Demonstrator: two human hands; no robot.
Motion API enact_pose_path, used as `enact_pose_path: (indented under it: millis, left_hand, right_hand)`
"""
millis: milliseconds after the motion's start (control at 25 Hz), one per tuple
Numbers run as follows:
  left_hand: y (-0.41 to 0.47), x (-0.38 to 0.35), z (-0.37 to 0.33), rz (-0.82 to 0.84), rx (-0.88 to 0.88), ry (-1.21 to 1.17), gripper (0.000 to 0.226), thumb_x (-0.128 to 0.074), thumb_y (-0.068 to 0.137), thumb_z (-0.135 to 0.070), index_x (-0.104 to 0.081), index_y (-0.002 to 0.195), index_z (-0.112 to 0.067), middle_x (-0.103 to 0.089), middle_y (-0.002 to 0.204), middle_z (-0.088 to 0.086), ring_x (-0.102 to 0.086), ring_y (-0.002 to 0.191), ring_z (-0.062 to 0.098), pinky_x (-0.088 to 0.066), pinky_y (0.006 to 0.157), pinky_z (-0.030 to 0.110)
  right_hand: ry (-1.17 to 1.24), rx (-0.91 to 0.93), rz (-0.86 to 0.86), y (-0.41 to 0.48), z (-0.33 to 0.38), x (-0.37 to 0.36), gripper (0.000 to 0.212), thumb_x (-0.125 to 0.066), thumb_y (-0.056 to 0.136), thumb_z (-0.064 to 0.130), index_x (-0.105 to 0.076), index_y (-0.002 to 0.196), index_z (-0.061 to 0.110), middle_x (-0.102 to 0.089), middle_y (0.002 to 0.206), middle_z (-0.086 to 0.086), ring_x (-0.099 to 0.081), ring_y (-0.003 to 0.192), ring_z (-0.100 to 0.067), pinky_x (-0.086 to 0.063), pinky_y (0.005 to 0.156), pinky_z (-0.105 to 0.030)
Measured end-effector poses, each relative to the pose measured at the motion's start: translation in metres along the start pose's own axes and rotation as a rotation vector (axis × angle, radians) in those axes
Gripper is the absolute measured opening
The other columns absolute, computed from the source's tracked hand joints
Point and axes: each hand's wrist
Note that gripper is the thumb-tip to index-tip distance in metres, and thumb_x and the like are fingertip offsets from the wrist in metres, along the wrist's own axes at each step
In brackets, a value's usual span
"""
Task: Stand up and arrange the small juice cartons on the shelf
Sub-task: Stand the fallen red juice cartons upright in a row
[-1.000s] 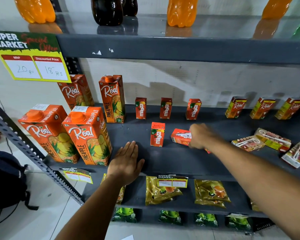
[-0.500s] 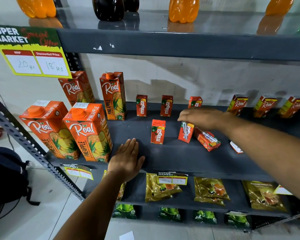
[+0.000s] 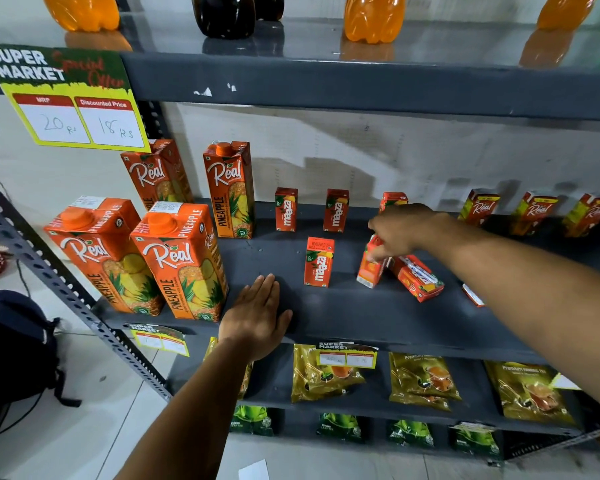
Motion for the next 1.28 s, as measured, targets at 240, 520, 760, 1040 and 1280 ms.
enact_pose_path:
  millis: [240,520,760,1040,1280]
  left_hand:
    - [-0.003,0.003,-0.002,0.0,0.002,0.012,0.072,-0.017,0.096,-0.055,-0.008,0.151,-0.009,-0.005,0.162,0.007,-0.001,0.148,0.02,0.001,0.115,0.032]
    - [-0.002,0.0,0.0,-0.011,-0.006,0.018,0.072,-0.017,0.096,-0.055,-0.008,0.151,-0.009,-0.006,0.162,0.008,-0.001,0.148,0.02,0.003,0.114,0.031]
    - [-0.001,0.001,-0.002,0.0,0.003,0.025,0.071,-0.017,0.097,-0.053,-0.008,0.151,-0.008,-0.005,0.162,0.007,0.001,0.148,0.019,0.005,0.114,0.03]
    - [-0.002,0.004,-0.004,0.019,0.016,0.037,0.07,-0.017,0.097,-0.052,-0.006,0.15,-0.007,-0.003,0.162,0.008,0.002,0.147,0.019,0.006,0.113,0.03]
    - [-0.002,0.005,-0.006,0.036,0.023,0.048,0.07,-0.015,0.097,-0.051,-0.006,0.15,-0.007,-0.002,0.162,0.008,0.003,0.147,0.019,0.005,0.114,0.03]
  right_hand:
    - [0.172,-0.238,0.011,0.004,0.021,-0.003,0.07,-0.036,0.075,0.083,-0.057,0.094,0.019,-0.057,0.078,0.0,-0.053,0.069,-0.016,-0.039,0.057,-0.03]
    - [0.526,-0.438,-0.062,-0.027,-0.035,-0.044,0.063,-0.059,0.082,0.057,-0.057,0.123,0.009,-0.063,0.12,-0.014,-0.06,0.103,-0.03,-0.05,0.082,-0.037]
    - [0.604,-0.604,0.093,-0.046,-0.023,-0.099,0.068,-0.081,0.058,0.055,-0.06,0.106,0.011,-0.065,0.105,-0.009,-0.056,0.082,-0.024,-0.04,0.065,-0.029]
    - [0.384,-0.451,-0.099,-0.051,-0.049,-0.076,0.058,-0.078,0.066,0.026,-0.06,0.12,0.015,-0.058,0.118,-0.013,-0.059,0.103,-0.032,-0.05,0.082,-0.036]
    - [0.158,0.049,-0.085,-0.052,-0.062,-0.051,0.021,-0.049,0.087,0.048,-0.054,0.099,0.031,-0.057,0.096,0.002,-0.056,0.082,-0.016,-0.04,0.064,-0.033]
Point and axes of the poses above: each hand's wrist, its own y-axis towards the middle knuckle, its own x-axis out of the back of the hand, z = x × y
